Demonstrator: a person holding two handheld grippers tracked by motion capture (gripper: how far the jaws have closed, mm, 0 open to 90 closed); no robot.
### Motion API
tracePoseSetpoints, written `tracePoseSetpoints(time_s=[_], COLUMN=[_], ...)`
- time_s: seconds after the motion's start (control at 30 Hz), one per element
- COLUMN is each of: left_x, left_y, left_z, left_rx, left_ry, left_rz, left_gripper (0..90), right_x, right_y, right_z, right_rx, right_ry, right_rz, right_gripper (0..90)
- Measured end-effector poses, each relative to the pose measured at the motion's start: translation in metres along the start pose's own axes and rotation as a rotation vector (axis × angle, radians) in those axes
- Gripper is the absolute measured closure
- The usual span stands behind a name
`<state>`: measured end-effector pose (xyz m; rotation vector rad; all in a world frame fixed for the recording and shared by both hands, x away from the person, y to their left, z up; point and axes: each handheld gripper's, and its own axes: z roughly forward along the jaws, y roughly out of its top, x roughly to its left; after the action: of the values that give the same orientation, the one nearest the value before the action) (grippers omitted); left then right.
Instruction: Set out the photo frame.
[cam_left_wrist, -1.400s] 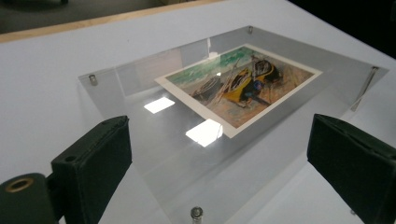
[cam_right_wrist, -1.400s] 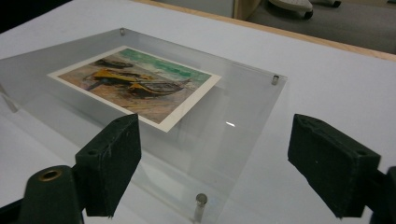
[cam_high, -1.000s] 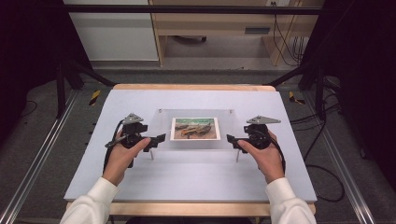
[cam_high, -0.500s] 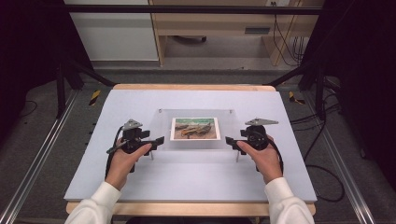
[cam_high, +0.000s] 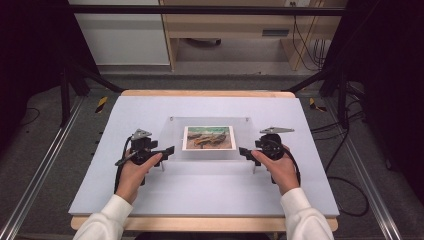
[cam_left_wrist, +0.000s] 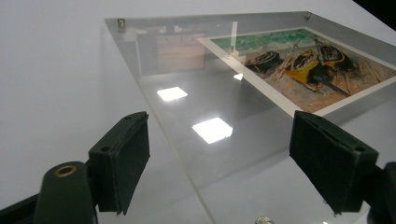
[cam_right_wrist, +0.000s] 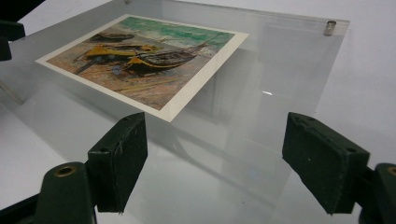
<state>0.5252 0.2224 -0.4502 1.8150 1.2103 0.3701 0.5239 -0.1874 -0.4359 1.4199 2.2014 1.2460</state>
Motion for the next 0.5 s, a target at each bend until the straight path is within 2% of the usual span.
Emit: tracePoseSetpoints(time_s=[0.03, 0.13, 0.17, 0.27, 0.37, 0.47, 0.5], left_x=[0.0014, 0.0021, 0.0038, 0.0041, 0.0060, 0.0073, 0.0087], left_y=[-0.0011, -0.0017, -0.0016, -0.0017, -0.0020, -0.0021, -0.0023], left_z=[0.0014, 0.0029, 0.0045, 0.0054, 0.0061, 0.0067, 0.0075], left_rx=[0.001, 0.003, 0.007, 0.009, 0.014, 0.018, 0.025], left_ry=[-0.024, -0.039, -0.051, -0.058, -0.068, -0.077, -0.087], left_rz=[-0.022, -0.038, -0.052, -0.056, -0.067, -0.078, -0.092], left_gripper=[19.1, 18.5, 18.0, 17.2, 16.5, 16.1, 15.8], right_x=[0.0002, 0.0001, -0.0009, -0.0017, -0.0052, -0.0072, -0.0080], right_y=[0.0002, 0.0004, 0.0009, 0.0015, -0.0012, -0.0030, -0.0038], right_z=[0.0003, 0.0009, 0.0014, 0.0012, 0.0031, 0.0036, 0.0048], right_rx=[-0.001, -0.001, 0.001, 0.009, 0.045, 0.037, 0.037], right_ry=[0.002, 0.000, -0.015, -0.025, -0.031, -0.018, 0.000], right_rz=[0.009, 0.005, -0.003, 0.002, 0.020, 0.039, 0.064], right_gripper=[21.9, 21.6, 19.9, 18.1, 15.2, 15.3, 15.2])
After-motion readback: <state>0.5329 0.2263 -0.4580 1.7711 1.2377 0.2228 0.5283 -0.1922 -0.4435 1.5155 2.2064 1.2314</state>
